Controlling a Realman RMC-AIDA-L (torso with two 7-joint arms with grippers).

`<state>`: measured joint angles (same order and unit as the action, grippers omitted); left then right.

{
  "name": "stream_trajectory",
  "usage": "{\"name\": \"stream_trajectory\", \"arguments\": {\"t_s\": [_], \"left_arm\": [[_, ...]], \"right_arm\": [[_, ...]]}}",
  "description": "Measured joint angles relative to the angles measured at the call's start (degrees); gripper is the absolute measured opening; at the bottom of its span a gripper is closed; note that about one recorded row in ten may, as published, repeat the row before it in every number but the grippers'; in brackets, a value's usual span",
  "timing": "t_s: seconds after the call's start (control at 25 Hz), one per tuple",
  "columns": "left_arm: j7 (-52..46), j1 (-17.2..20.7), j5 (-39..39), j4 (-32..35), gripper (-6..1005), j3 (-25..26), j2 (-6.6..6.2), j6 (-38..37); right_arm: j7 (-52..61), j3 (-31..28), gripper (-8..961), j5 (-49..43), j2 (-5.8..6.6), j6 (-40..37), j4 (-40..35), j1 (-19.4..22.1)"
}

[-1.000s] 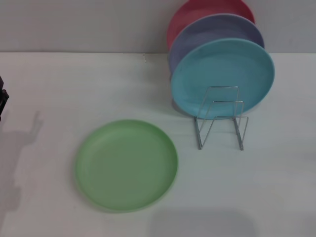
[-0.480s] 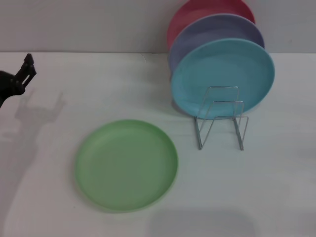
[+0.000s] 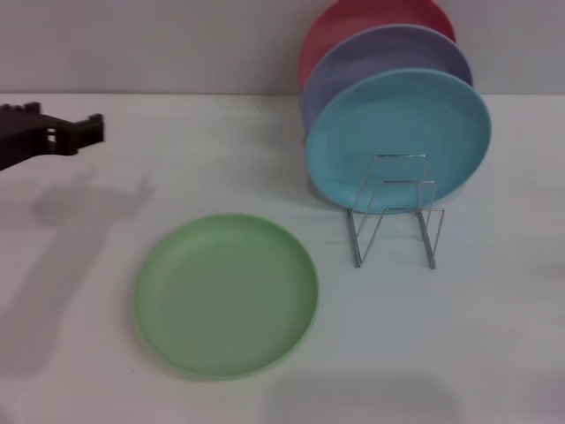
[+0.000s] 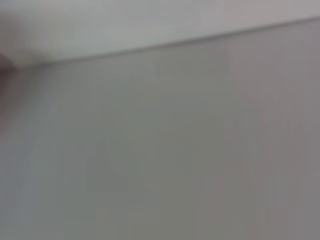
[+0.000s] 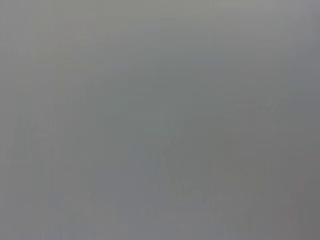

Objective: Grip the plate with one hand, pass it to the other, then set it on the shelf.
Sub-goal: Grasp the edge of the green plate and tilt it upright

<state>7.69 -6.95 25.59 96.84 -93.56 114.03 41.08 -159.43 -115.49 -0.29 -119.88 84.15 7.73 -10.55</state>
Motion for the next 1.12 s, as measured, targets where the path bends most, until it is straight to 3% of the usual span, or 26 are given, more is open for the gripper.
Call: {"name": "stream_trajectory", "arguments": {"t_s": [0.08, 0.16, 0.36, 0.92, 1.12], "left_arm": [[7.9, -1.9, 5.9, 0.7, 766, 5.6, 2.68, 8.4], [14.0, -3.6, 10.7, 0.4, 763, 10.2, 4.13, 15.4], [16.8, -6.0, 13.1, -2.4, 756, 12.1, 4.09, 23.2], [17.6, -6.4, 12.8, -10.6, 734, 10.9, 4.18, 25.0], [17.7, -8.6, 12.5, -16.1, 727, 10.1, 4.12, 25.2]], "right_arm": [[0.0, -0.1, 824, 0.0, 0.00, 0.0, 0.0, 0.0], [0.0, 0.0, 824, 0.0, 0.00, 0.0, -0.1, 0.0], [0.1, 0.0, 824, 0.0, 0.00, 0.0, -0.1, 0.3], [0.6, 0.3, 824, -0.2, 0.00, -0.1, -0.3, 0.3], [0.6, 0.3, 824, -0.3, 0.00, -0.1, -0.3, 0.2]]}}
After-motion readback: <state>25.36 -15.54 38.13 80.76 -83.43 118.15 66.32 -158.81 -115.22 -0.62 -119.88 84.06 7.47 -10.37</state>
